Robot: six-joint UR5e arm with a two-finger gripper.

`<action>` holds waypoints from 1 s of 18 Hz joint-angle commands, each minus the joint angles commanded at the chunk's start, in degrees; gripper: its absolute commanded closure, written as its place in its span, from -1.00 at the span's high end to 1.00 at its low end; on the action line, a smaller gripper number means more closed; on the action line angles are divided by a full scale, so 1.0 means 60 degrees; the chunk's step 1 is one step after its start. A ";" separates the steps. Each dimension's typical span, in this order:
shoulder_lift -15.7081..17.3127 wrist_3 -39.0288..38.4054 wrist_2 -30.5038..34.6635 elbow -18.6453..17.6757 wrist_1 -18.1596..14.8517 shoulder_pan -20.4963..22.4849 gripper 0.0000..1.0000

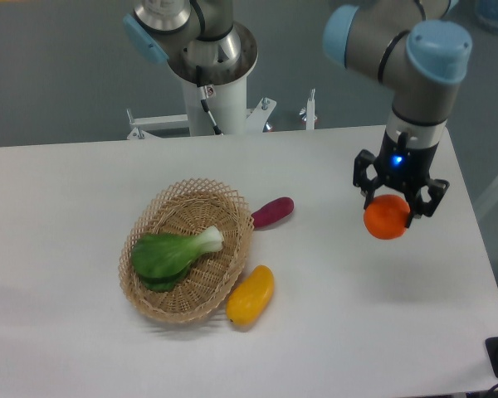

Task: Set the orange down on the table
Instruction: 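Carry the held orange down toward the table beside the eggplant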

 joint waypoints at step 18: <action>-0.1115 -0.0762 0.0322 -0.0849 0.0499 -0.0937 0.38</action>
